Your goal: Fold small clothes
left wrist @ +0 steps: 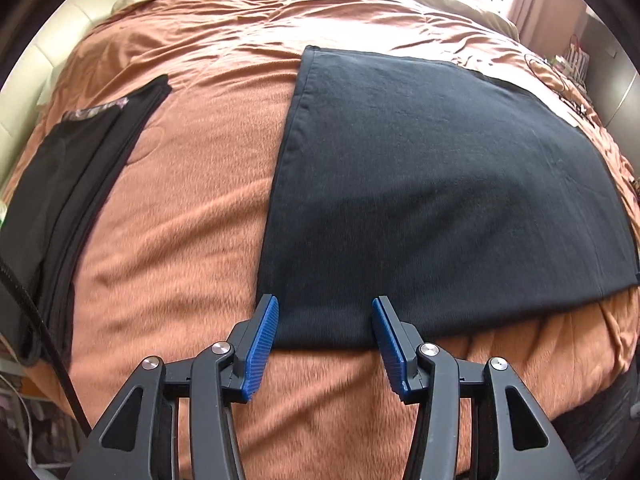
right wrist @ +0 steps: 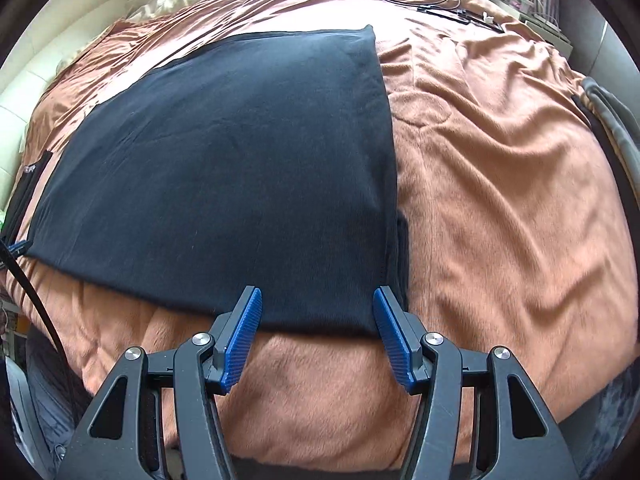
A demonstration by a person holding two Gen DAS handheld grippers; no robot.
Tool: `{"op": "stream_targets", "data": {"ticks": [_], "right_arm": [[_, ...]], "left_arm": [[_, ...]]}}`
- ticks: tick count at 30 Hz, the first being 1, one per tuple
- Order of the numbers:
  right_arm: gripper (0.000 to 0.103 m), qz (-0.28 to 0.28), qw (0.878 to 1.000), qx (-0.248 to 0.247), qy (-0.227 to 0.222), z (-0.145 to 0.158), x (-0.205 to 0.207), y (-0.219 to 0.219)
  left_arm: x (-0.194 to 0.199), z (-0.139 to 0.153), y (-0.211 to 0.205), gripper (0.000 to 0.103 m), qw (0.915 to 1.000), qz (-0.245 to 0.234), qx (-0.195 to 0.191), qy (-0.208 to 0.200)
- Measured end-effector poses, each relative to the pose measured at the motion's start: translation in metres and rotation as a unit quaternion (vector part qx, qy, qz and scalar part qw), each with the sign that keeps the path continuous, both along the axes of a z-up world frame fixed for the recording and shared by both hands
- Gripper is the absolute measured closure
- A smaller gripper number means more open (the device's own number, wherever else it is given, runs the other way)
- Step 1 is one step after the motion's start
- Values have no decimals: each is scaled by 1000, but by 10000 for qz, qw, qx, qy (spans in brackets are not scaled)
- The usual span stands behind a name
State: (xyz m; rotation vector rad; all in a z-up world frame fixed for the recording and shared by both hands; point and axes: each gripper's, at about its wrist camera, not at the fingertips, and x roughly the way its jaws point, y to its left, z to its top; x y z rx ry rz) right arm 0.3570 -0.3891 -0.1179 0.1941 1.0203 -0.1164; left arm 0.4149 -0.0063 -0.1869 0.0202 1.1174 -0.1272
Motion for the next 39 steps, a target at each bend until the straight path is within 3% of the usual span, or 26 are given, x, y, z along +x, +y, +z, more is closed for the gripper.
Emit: {"op": "stream_targets", "data": {"ticks": [9,14,18,21,27,31,34,39], "right_arm": [[47,-124,9981,510,-315,18,-23,-1],[47,-161,9966,652,-470,17,-29,4],[51,-521,9925,961,-549,10,-35,-11],[51,-863,9847,1337,-714,5,-47,-28],[56,-1469,9626,2081,-928,-14,-70,-61],[60,-1684,9410,2711,-1127,-27,-74,-74],[61,-1804,9262,3053,-1282,-36,-77,-81],[68,-1915,9120,3319,-1461,-49,-76,-87]], "left_arm": [[-15,24,33,53,9948,619,-786,-167],[-11,23,50,53,9865,1025,-1276,-96],[-12,16,57,53,9792,1245,-1602,1],[-12,8,61,53,9719,1424,-1874,79],[-11,-2,63,53,9645,1652,-2056,165],[-9,-6,64,54,9583,1797,-2217,150],[-7,-9,65,60,9529,1943,-2325,134],[-10,-9,65,66,9465,2160,-2396,84]]}}
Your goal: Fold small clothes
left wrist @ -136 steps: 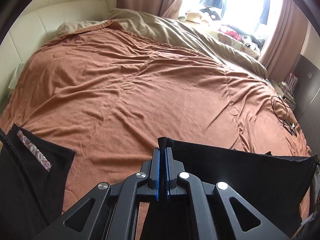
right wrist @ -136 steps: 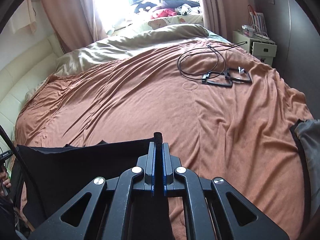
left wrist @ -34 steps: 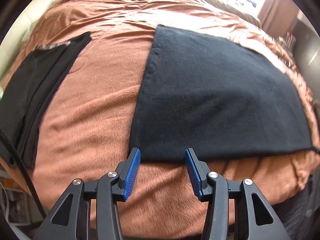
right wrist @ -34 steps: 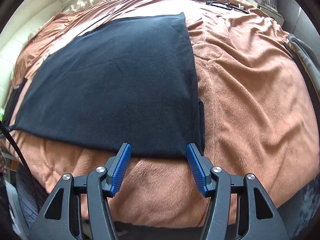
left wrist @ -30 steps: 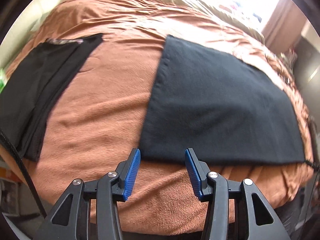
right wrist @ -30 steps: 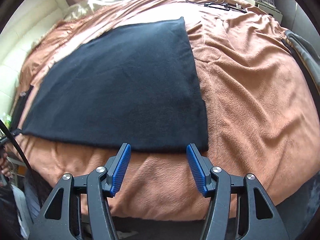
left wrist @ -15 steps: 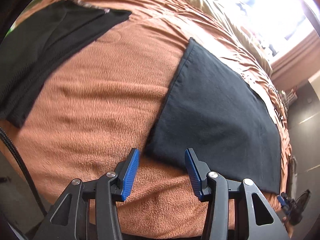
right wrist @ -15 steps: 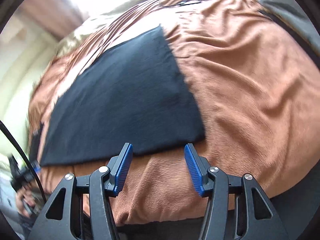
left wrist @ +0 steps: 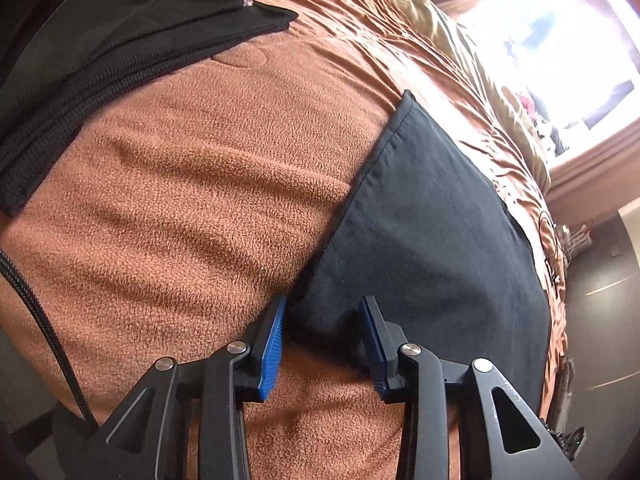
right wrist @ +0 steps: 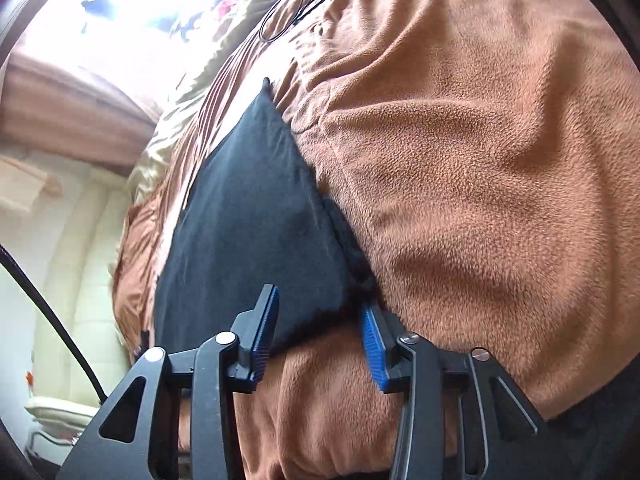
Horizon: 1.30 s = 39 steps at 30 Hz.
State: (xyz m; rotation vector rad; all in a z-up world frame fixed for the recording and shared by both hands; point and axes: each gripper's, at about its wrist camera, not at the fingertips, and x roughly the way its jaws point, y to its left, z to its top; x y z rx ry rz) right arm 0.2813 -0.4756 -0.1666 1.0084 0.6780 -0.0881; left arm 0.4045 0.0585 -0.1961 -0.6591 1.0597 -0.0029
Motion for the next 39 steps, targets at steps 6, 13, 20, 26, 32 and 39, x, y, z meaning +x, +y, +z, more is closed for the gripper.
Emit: {"op": "stream_targets", "data": {"ticks": [6,13,20,26,32,39], "right_arm": [[70,-106,9996,223,-167,-7,6,-1],[100,-178,9992,179,-306,-2,7,-2],[102,-137,9988,-122,-456,19,1,7],[102,-12,9985,-293,-472,26,-1,16],[103,126,9981,-372,-476,30,-17,17],[102,297,9974,-499,-422,25,-41,19]], "left_arm": [[2,-3,6,67,9990,195,-401,-18],[3,-3,13,90,9981,260,-537,-131],[-6,24,20,96,9973,344,-395,-507],[-18,40,22,97,9967,277,-347,-674],[-47,51,31,97,9963,200,-300,-784],[-86,49,41,97,9962,120,-299,-809]]}}
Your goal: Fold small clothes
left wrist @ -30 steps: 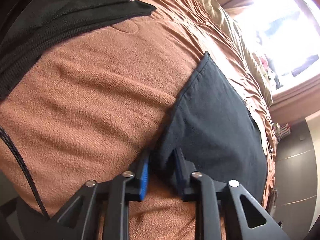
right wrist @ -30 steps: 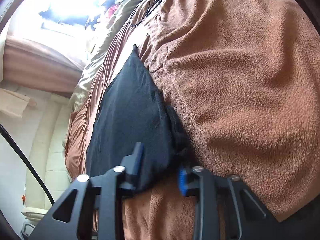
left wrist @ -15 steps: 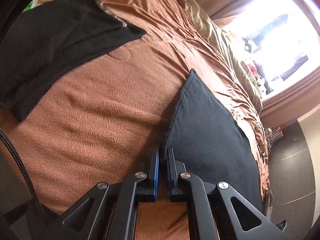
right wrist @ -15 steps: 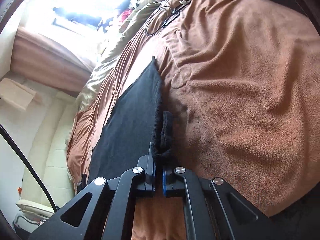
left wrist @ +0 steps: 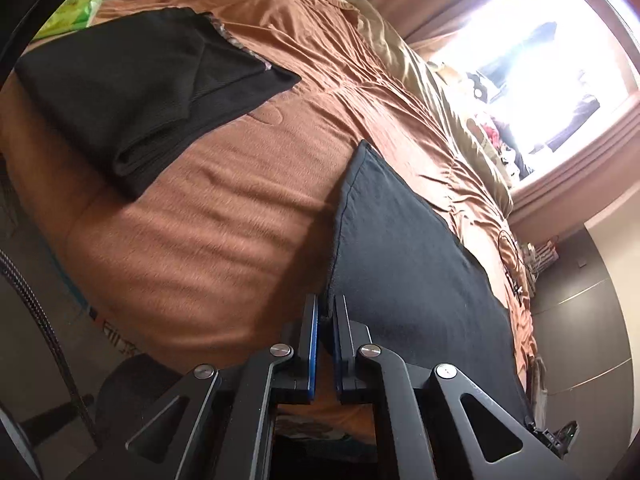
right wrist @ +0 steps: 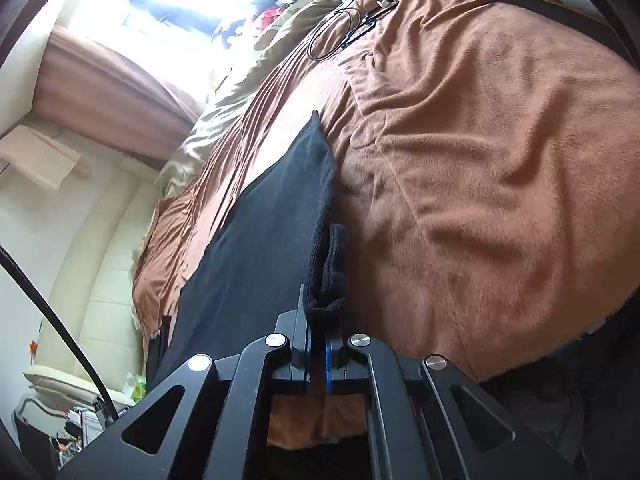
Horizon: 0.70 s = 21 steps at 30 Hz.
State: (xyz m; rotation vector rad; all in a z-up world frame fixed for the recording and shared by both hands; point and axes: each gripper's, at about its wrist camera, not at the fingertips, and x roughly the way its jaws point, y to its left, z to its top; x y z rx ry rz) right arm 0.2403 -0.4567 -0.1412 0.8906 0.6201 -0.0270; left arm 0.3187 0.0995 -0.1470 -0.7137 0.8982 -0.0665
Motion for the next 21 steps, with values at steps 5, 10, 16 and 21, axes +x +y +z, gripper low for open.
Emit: {"op": "stream_targets", "data": {"ticks": [5,10,16,21], "right_arm": [[102,30,9997,-144,215,-7,-8,4],[96,-49,9956,-585,734,-2,-8,10],[72,-156,9875,-1351,801,33,-6,29],[66,204,9807,-1853,585,54,3,74]], "left_arm": [[-11,-13,1,97,10000,-29,-52,53],[-6,-29,-2,93,9996,-35,-81,286],[-7,-45,3,50,9987,-114,-399,282],[-10,-51,3,49,9979,-114,-620,167]]}}
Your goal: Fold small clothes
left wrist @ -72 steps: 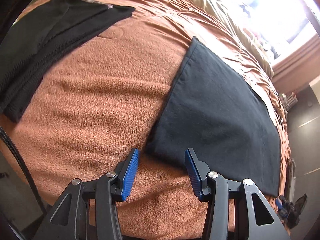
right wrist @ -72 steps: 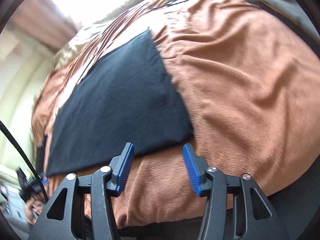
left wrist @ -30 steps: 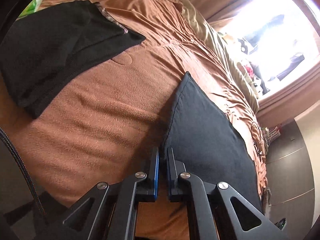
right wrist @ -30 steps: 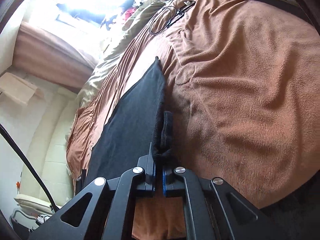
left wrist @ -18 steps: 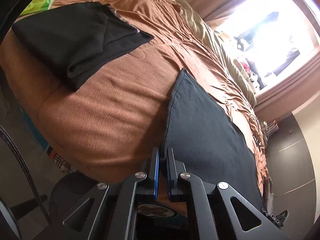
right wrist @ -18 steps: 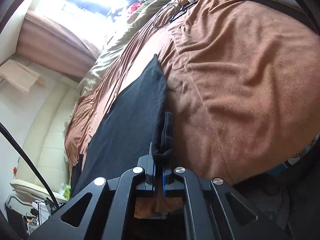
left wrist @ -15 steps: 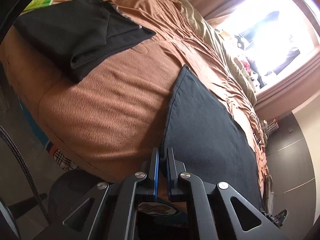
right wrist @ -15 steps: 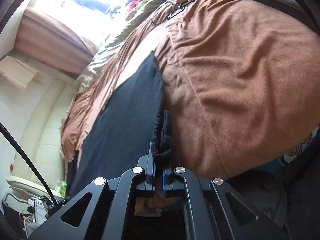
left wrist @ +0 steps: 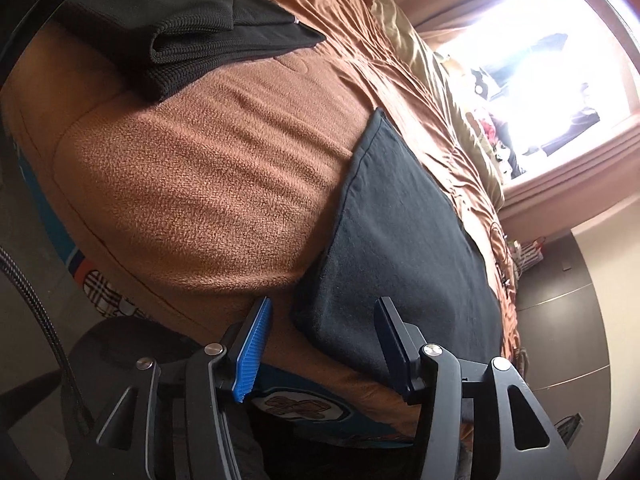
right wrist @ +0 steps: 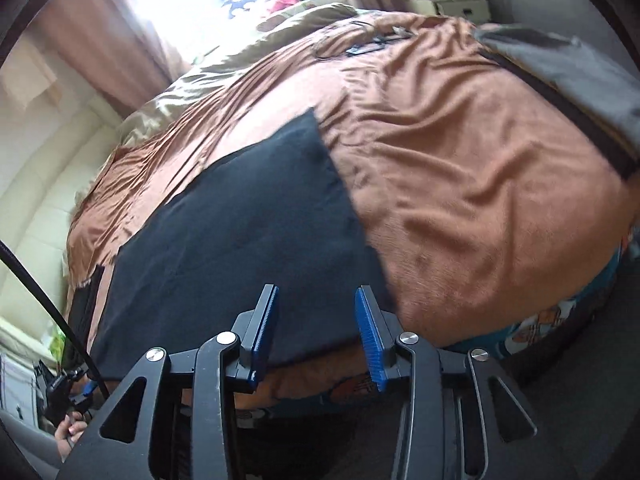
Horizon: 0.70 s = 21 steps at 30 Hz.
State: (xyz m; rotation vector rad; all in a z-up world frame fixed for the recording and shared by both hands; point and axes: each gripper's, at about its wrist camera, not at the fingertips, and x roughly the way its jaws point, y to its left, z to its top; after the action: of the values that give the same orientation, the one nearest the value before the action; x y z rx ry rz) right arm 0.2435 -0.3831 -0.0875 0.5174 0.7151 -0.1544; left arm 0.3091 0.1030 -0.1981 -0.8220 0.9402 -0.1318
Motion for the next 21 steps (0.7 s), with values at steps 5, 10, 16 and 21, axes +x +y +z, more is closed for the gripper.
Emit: {"op": "stream_targets", "data": {"ticks": [5,10,16,21], "right_arm": [[66,602,9980,-191,68,7,30,51],[66,1142,9923,-427,212,6,66,110],[68,1655,9828,-671,478,-4,109,165],[74,1963,9745,-831,701,-20,148,196]], "left_arm": [[3,-1,-6,56,9997,-120,-198,-111],[5,-6,-5,71,9996,-128,-244,-78],[3,-11,3,81,9993,-134,-347,-86],[0,-11,5,84,9991,-131,-383,-105]]}}
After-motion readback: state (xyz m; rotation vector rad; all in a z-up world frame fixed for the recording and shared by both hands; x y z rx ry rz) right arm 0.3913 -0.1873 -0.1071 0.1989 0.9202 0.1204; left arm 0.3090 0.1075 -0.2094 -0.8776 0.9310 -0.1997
